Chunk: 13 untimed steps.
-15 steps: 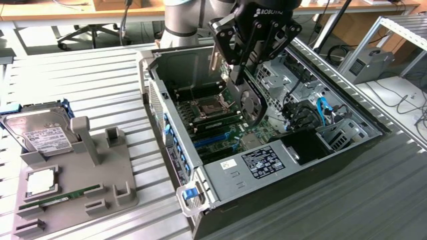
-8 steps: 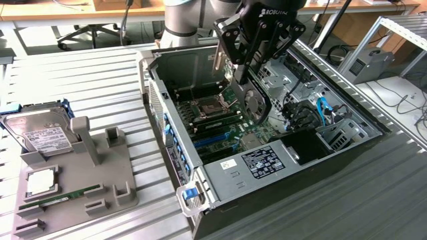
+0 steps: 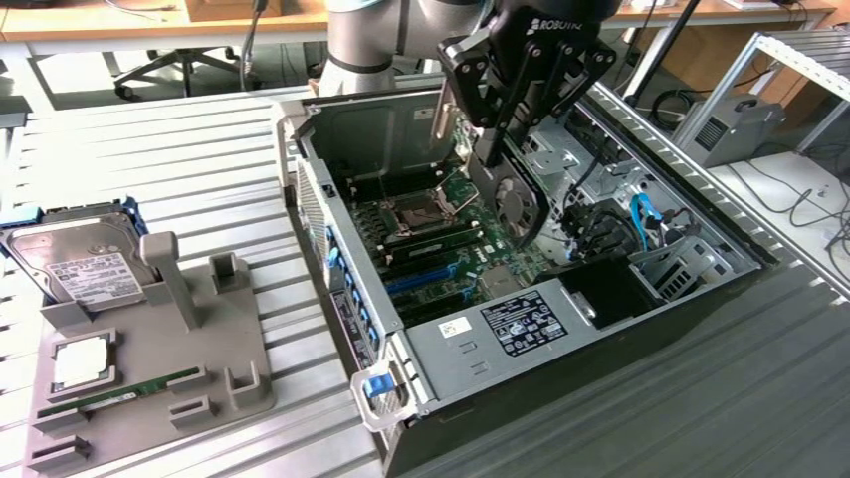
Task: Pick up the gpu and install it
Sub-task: 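Pick up the gpu and move the gpu toward the slot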
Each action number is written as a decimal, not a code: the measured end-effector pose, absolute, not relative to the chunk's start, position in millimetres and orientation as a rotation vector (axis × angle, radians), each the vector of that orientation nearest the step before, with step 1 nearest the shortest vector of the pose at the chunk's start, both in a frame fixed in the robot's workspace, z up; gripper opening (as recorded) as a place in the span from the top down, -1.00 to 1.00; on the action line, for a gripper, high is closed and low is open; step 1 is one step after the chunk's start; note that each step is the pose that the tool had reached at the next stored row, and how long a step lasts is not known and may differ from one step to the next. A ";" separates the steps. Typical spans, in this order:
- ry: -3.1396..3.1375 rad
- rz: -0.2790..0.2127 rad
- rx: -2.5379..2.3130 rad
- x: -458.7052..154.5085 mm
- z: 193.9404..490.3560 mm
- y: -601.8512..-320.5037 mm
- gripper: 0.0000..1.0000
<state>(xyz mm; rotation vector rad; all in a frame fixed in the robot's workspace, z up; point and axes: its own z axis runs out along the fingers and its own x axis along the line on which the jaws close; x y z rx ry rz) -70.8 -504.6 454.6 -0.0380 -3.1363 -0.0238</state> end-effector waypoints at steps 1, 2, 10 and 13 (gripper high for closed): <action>-3.136 -0.024 -0.038 -69.8 454.5 -504.5 0.47; -3.136 -0.024 -0.038 -68.6 454.4 -504.5 0.47; -3.136 -0.024 -0.038 -61.7 453.7 -504.1 0.47; -3.136 -0.024 -0.038 -60.1 453.5 -503.7 0.47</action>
